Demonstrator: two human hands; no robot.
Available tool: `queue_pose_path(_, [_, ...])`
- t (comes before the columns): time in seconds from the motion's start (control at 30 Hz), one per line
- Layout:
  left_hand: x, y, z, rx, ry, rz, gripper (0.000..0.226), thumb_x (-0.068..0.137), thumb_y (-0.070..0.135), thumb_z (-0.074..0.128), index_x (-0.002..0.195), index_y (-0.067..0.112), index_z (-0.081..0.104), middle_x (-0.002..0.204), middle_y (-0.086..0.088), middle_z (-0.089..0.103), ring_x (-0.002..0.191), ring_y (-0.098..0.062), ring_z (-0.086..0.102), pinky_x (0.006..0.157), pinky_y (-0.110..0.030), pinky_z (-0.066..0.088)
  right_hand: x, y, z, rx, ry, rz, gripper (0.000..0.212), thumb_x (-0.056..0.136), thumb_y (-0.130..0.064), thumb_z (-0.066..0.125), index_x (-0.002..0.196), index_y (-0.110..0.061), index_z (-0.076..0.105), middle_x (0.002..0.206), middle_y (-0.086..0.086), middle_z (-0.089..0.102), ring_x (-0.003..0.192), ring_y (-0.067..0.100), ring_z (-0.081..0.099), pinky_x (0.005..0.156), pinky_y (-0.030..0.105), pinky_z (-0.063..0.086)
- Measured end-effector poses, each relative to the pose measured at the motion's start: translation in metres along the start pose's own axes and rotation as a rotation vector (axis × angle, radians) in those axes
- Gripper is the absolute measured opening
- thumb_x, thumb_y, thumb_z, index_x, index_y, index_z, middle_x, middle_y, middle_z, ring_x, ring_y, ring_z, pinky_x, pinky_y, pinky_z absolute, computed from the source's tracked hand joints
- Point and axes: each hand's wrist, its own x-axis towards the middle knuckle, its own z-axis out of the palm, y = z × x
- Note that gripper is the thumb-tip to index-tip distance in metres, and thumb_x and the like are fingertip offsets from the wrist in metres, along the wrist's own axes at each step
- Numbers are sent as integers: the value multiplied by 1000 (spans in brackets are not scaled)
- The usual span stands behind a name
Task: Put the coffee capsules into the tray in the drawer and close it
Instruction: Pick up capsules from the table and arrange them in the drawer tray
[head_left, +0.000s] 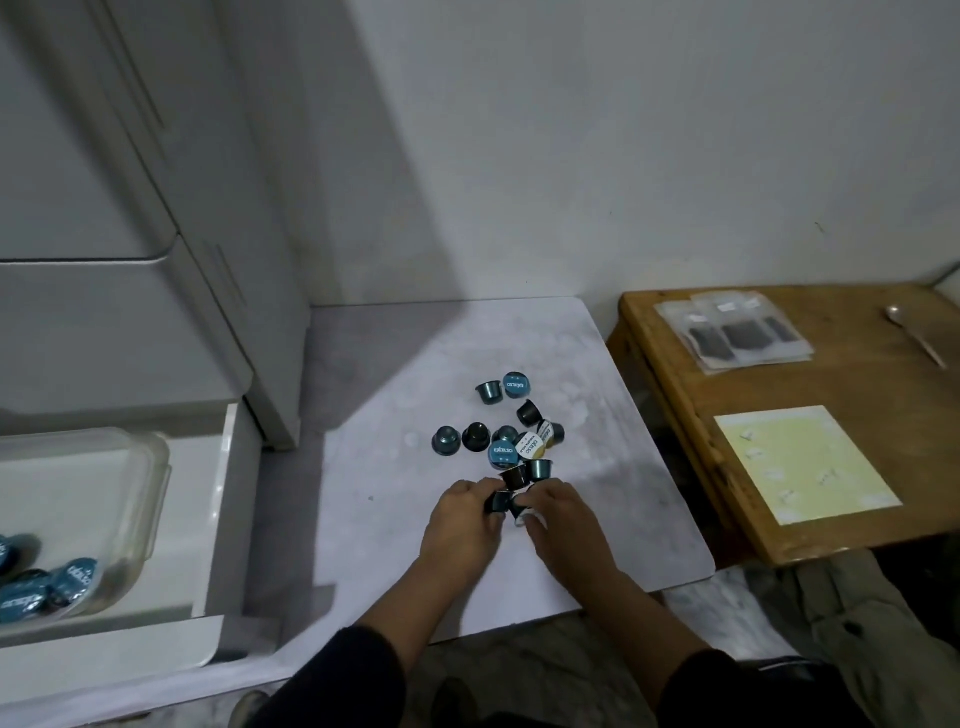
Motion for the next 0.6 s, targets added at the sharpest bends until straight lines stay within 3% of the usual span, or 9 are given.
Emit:
queue_pose_path(0.13, [-5, -6, 6, -112, 90, 7, 36, 83, 5, 59, 111, 26, 66, 109, 0, 68, 99, -15, 59, 84, -12, 37, 3, 1, 1, -6, 3, -43, 11, 70, -2, 75, 80, -3, 72, 79, 14, 69, 69, 25, 64, 61, 19, 42])
queue_pose_path(0.23, [-11, -11, 11, -222, 123, -10, 35, 80, 4, 66, 107, 26, 69, 108, 4, 70, 95, -7, 61, 82, -2, 37, 4, 3, 1, -14, 32, -89, 16, 58, -2, 83, 67, -7, 72, 65, 9, 67, 56, 19, 62, 54, 15, 43])
queue_pose_path(0.3, [-15, -12, 12, -310, 129, -38, 35, 77, 8, 71, 107, 26, 69, 105, 7, 70, 89, -2, 61, 78, 1, 40, 5, 4, 1, 0, 39, -102, 12, 59, -3, 80, 67, -8, 72, 63, 8, 67, 53, 18, 62, 54, 15, 45])
queue_pose_path(0.47, [-19, -11, 10, -466, 201, -118, 24, 83, 17, 68, 105, 25, 71, 100, 12, 71, 84, 2, 62, 71, 1, 43, 10, 6, 4, 56, 24, -31, 9, 73, -2, 70, 72, -10, 73, 68, 9, 68, 56, 17, 61, 56, 4, 29])
queue_pose_path(0.6, [-17, -10, 6, -493, 272, -178, 22, 87, 9, 61, 103, 18, 73, 98, 8, 70, 77, 10, 56, 66, 7, 37, 12, 2, -1, 107, 16, 65, 15, 85, -5, 58, 85, -8, 73, 85, 12, 71, 75, 21, 63, 64, 16, 40])
